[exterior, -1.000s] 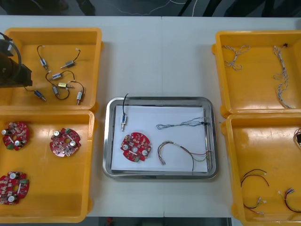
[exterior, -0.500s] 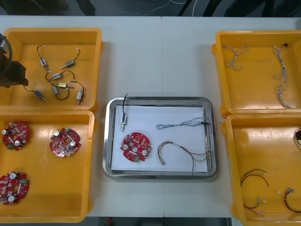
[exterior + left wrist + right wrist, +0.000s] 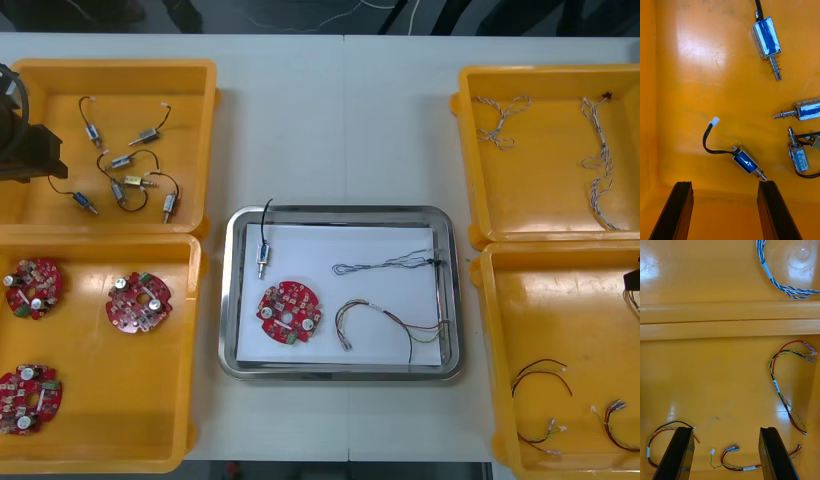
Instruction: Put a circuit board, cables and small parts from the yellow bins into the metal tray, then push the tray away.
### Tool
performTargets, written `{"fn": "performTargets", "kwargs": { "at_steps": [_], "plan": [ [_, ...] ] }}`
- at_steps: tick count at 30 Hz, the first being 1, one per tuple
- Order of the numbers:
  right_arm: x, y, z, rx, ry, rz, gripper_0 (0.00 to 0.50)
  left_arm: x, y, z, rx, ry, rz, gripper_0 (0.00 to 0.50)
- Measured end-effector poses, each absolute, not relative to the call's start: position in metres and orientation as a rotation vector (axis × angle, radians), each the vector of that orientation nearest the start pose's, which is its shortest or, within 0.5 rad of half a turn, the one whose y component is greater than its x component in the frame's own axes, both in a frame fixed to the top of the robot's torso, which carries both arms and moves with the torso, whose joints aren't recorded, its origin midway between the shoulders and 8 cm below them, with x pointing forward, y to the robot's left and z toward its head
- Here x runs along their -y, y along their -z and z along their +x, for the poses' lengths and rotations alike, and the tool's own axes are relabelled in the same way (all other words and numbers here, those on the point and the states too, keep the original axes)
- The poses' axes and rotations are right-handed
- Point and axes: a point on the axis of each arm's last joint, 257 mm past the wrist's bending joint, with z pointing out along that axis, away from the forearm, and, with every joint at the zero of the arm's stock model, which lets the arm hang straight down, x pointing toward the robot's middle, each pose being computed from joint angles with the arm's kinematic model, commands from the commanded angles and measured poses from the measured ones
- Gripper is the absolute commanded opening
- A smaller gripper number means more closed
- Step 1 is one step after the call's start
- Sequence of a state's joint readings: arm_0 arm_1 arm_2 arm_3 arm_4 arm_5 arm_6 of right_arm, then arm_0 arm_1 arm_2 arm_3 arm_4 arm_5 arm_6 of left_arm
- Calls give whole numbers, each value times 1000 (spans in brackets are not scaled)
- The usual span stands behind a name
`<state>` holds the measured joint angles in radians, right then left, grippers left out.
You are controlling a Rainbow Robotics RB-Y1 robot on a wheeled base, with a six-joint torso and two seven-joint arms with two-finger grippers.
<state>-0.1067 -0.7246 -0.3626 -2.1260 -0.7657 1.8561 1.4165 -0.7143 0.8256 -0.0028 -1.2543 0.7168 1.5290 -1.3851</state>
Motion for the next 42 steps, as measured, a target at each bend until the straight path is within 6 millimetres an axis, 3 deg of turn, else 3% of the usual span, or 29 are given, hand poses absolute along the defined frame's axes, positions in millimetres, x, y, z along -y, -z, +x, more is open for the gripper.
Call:
{"fn": "performTargets", "kwargs": {
  "at_steps": [9,19,42],
  "plan": [
    [402,187,374,-2675,51,23,500,-411,175,548,-2619,82,-447,500],
    [401,187,374,-2676,47,21,500,-412,189,546,-2666,105,-508,500],
    [400,187,374,-2677,40,20,500,-399,229,556,-2724,60,-496,500]
  ]
}}
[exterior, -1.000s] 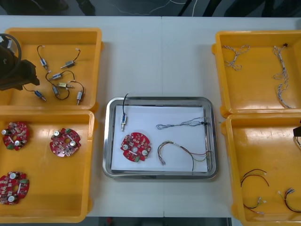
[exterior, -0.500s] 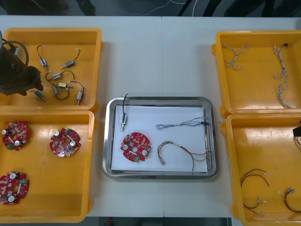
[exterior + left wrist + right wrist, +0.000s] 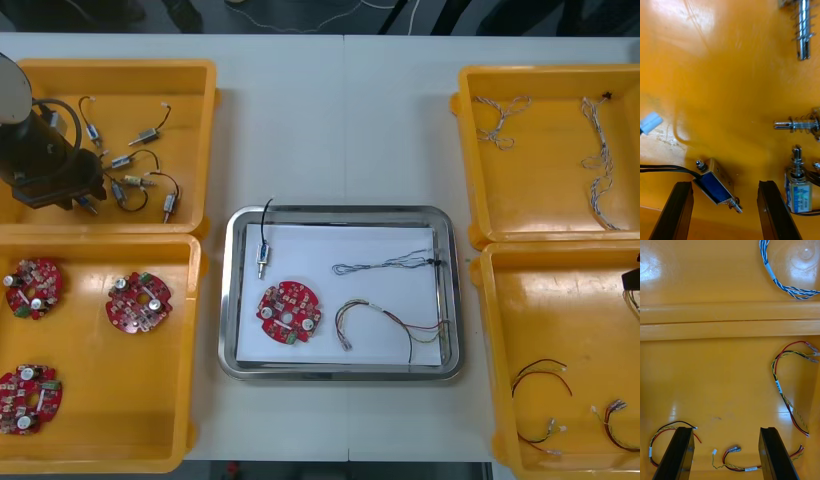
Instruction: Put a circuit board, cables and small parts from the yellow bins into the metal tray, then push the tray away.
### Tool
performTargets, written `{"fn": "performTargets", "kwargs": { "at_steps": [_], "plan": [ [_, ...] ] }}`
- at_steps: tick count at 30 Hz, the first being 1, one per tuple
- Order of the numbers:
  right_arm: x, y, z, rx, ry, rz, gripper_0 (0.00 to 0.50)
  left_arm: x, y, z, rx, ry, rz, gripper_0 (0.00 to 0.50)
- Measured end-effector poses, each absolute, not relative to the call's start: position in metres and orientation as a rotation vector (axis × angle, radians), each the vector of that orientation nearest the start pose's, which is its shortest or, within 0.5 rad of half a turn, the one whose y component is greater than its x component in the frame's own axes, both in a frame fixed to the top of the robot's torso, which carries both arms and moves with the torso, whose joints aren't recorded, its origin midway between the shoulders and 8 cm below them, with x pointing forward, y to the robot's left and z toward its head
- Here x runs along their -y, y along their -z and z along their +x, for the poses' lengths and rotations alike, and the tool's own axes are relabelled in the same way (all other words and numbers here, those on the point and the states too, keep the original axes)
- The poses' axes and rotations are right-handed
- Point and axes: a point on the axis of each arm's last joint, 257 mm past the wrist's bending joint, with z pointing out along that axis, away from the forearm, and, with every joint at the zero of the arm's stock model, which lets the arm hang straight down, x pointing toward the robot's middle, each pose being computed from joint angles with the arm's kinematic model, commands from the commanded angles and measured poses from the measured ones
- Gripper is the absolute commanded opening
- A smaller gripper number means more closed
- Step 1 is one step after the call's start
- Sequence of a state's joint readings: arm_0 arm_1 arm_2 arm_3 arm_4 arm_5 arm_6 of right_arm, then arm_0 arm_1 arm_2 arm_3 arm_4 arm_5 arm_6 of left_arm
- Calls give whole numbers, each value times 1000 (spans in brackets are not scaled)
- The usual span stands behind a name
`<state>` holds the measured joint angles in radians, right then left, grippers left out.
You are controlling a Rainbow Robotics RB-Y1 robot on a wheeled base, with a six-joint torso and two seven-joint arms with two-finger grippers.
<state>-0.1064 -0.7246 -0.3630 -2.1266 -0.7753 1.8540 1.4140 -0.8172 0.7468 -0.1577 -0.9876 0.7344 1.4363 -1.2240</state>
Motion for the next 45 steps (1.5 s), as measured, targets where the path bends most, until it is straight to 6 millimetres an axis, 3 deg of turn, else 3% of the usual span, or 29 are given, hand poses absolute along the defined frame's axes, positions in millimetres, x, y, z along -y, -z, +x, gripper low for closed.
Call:
{"fn": "performTargets", "kwargs": {
  "at_steps": [5,11,12,13,15,16,31,45],
  "plan": [
    [400,187,374,-2676,30,63,500,-400,242,554,-2738,44,-495,500],
    [400,187,374,-2676,28,69,500,-399,239,559,-2723,47,-489,500],
    [400,187,374,-2676,28,69,500,-399,239,560,-2720,47,-488,359],
    [400,187,374,-2676,28,69,500,-399,238,561,-2719,48,-488,187],
    [400,187,374,-2676,28,69,500,-398,238,561,-2718,48,-488,31],
    [400,187,374,-2676,28,69,500,-398,238,561,-2718,48,-488,0],
    [400,187,374,-2676,28,68,500,-396,236,558,-2737,56,-493,0],
    [399,186,374,-2674,15,67,500,-376,189,542,-2794,119,-466,0]
  ]
}}
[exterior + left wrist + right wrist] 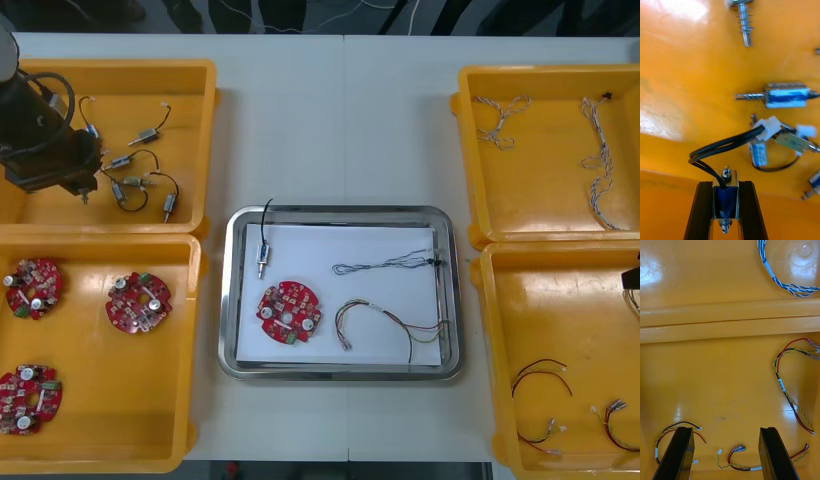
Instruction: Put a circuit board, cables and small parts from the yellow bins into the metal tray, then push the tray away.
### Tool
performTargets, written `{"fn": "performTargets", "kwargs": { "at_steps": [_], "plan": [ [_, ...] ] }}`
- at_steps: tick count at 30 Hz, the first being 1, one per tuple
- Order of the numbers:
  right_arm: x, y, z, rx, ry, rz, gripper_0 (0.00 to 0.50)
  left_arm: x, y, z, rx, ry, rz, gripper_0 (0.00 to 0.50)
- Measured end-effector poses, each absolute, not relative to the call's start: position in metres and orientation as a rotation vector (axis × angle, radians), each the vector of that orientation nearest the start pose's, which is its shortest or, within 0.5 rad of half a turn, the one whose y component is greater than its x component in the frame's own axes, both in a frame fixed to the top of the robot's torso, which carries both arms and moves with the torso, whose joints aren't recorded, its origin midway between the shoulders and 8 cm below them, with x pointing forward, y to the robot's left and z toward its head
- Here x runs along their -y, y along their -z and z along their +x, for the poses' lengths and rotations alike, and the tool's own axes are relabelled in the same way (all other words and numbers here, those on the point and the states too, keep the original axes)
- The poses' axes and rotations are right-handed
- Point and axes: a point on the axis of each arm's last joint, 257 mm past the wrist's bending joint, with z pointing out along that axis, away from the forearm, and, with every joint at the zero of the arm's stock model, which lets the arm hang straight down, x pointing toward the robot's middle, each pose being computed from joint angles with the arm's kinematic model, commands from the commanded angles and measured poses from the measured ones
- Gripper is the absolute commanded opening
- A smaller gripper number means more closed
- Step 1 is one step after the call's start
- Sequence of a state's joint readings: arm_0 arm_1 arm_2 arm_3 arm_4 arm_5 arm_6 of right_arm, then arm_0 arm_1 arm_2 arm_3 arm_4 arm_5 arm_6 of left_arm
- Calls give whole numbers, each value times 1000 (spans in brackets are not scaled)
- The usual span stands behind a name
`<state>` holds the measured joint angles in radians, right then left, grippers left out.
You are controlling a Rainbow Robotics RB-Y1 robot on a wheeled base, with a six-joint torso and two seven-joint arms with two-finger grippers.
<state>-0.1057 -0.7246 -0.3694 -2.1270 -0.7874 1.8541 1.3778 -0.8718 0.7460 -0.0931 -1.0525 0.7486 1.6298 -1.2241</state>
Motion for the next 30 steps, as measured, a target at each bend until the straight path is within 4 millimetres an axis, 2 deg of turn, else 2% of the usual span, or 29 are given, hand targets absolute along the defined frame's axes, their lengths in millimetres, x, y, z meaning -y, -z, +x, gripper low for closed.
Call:
{"fn": "performTargets", "kwargs": {
  "at_steps": [11,16,20,26,30],
  "plan": [
    [399,185,374,-2671,10,67,500,-352,141,530,-2767,56,-284,0],
    [398,185,374,-2672,8,65,500,-338,128,528,-2708,22,-187,0],
    [398,185,373,-2672,7,64,500,-325,128,523,-2684,0,-232,0],
    [397,185,373,-2672,6,62,500,-293,134,518,-2645,29,-463,0],
    [397,185,373,-2672,6,62,500,-271,138,519,-2632,36,-475,0]
  ]
}}
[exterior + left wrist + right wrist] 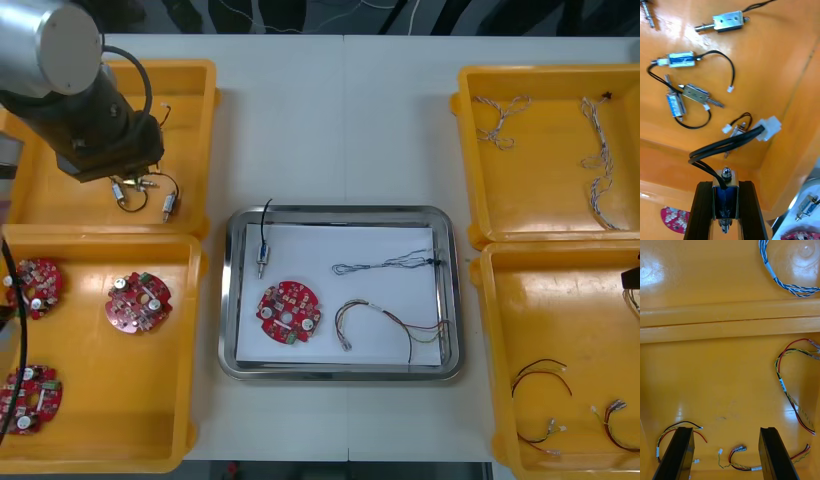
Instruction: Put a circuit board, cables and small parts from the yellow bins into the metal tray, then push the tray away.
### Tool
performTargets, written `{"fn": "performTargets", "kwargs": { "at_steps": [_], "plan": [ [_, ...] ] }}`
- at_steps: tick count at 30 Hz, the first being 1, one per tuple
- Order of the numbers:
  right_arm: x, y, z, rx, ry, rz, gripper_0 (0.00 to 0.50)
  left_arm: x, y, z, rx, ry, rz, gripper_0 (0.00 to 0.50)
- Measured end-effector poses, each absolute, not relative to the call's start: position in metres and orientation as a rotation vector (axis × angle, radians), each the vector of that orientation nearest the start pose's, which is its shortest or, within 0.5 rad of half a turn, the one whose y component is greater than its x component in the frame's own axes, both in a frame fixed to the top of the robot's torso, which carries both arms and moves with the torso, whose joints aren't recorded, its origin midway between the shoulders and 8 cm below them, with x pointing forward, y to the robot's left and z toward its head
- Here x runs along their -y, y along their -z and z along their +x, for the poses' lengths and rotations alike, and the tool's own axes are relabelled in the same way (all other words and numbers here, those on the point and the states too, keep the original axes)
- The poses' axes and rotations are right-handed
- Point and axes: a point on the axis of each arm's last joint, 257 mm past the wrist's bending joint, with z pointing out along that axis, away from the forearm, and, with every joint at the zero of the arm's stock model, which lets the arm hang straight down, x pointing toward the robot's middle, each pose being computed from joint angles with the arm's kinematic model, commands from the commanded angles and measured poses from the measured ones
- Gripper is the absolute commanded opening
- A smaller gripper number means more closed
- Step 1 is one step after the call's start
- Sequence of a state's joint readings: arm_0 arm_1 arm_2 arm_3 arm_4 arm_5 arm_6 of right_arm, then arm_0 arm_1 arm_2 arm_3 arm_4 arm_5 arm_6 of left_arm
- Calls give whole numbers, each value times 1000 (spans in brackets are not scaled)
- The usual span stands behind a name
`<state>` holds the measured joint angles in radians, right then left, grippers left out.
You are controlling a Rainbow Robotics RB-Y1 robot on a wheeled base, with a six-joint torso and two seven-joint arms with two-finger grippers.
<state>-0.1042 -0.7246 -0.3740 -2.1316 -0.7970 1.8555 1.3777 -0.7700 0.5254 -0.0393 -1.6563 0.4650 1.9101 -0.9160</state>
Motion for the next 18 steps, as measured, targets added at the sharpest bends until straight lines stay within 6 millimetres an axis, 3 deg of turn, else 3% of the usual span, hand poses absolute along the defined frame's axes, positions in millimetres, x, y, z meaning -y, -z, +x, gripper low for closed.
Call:
{"fn": "performTargets", "kwargs": {
  "at_steps": [12,18],
  "plan": [
    [397,185,372,-2675,7,62,500,-229,157,521,-2617,-41,-425,0],
    [397,185,372,-2675,8,62,500,-204,156,521,-2591,-46,-390,0]
  ]
}}
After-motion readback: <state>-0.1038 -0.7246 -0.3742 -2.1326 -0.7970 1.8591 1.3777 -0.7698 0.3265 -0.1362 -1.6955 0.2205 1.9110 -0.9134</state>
